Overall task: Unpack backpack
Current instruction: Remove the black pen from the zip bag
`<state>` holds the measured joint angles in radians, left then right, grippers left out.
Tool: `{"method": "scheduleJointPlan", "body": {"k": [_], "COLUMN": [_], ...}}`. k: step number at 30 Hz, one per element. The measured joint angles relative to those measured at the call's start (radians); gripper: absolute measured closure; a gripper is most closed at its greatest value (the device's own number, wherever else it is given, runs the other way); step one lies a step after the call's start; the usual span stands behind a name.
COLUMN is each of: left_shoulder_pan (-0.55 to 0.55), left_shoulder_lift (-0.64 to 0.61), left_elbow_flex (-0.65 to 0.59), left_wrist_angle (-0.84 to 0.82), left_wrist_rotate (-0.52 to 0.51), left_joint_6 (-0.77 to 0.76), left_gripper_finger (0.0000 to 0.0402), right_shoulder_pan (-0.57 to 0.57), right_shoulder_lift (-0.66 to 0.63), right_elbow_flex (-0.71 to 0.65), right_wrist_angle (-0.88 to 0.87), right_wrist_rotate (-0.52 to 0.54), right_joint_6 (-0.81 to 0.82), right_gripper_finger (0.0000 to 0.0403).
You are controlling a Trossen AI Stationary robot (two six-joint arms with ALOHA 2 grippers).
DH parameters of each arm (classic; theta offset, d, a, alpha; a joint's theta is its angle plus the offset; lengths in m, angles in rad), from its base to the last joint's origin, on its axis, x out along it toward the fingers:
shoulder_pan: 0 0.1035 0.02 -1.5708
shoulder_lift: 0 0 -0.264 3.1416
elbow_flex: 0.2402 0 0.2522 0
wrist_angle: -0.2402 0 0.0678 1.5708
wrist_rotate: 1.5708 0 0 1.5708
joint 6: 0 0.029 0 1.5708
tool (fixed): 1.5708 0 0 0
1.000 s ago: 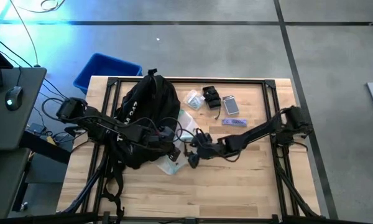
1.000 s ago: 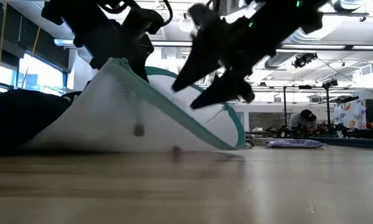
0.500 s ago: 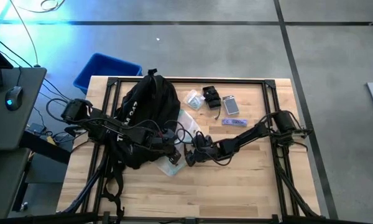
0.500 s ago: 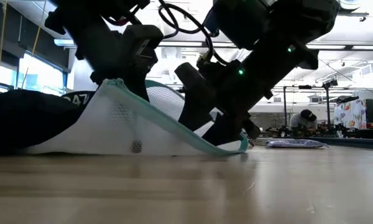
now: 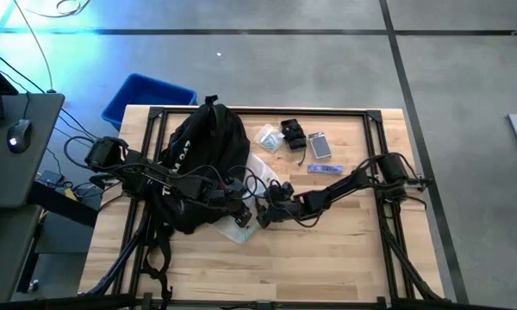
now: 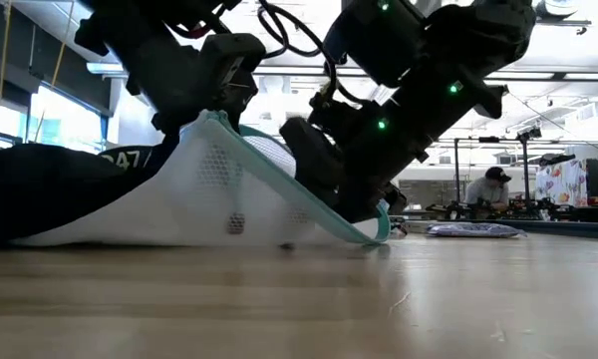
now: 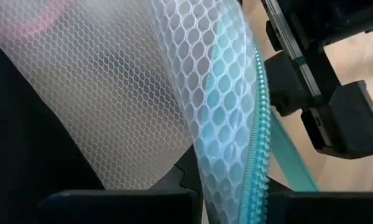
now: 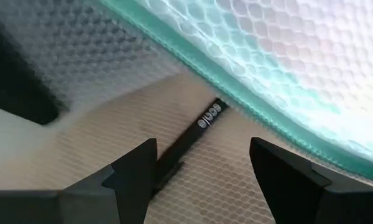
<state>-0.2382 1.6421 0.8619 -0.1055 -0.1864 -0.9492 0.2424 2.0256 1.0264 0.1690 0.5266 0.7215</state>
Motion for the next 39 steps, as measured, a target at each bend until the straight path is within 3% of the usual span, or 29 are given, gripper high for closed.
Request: {"method": "scheduleJointPlan", "body": {"k": [10,18,22,32,39], "left_shoulder_pan": [0.000,0.000,0.000,0.000,0.000], "left_shoulder_lift": [0.000,-0.001,-0.001,-0.002,-0.002], "left_elbow_flex": [0.000,0.000,0.000,0.000,0.000], "left_wrist_angle": [0.000,-0.001,-0.003,-0.076,-0.085], "left_wrist_rotate": [-0.003,-0.003,-0.003,-0.006,-0.020], "left_joint_6": [-0.009,-0.009,-0.009,-0.015,-0.016], "left_gripper_finger": [0.0402,0.0402,0.0402,0.0402,0.0402], "right_shoulder_pan": [0.002,0.000,0.012,0.066,0.094], "right_shoulder_lift": [0.056,0.079,0.078,0.072,-0.023], "right_elbow_flex": [0.002,0.007,0.007,0.005,0.025], "right_wrist_angle": [0.104,0.065,0.006,-0.063,-0.262], "right_wrist_rotate": [-0.030,-0.033,-0.026,0.004,-0.039], "right_joint_6": [-0.141,-0.119,-0.110,-0.047,-0.013], "right_gripper_finger": [0.0192,0.0203,0.0240,0.0386,0.0393]}}
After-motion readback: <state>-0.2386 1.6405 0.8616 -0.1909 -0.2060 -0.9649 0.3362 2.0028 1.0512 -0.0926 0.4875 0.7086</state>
